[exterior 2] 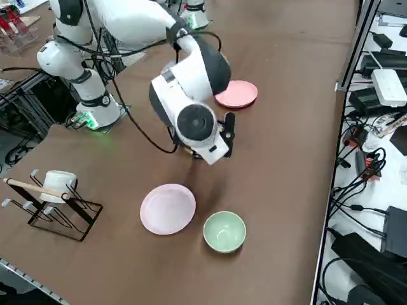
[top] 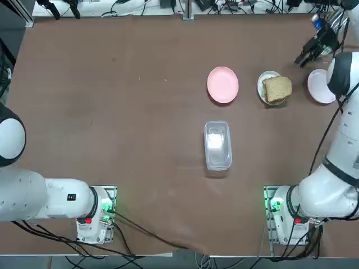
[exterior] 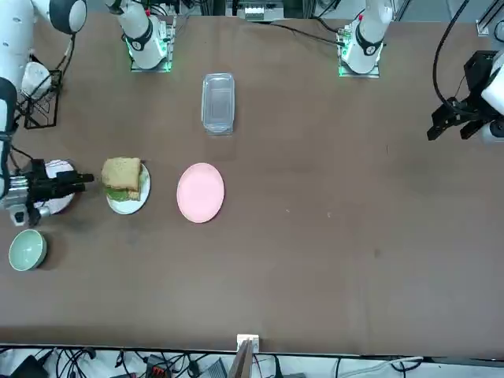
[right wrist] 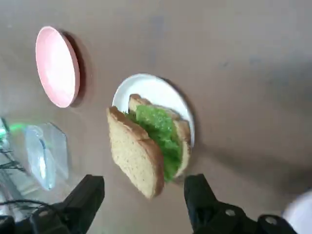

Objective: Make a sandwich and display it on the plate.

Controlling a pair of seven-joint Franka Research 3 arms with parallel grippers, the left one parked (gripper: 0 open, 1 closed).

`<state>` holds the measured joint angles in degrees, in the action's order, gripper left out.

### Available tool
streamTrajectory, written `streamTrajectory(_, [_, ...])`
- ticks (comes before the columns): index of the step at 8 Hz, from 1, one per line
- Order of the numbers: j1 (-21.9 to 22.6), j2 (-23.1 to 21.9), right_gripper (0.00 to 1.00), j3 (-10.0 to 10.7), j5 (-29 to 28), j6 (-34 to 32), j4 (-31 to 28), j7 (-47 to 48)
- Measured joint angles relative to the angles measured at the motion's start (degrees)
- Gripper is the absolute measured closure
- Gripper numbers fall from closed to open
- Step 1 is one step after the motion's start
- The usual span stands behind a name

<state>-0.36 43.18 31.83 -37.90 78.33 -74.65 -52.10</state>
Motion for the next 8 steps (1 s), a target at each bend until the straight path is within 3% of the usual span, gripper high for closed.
streamTrajectory(2, [0.0, -2.55, 0.0, 1.52, 1.16, -1.07, 6.8, 1.68])
streamTrajectory(4, [0.91, -6.37, 0.0, 1.54, 2.98, -1.34, 10.65, 8.12])
streamTrajectory(8, [8.73, -15.6, 0.0, 0.59, 16.27, 1.25, 11.93, 21.7])
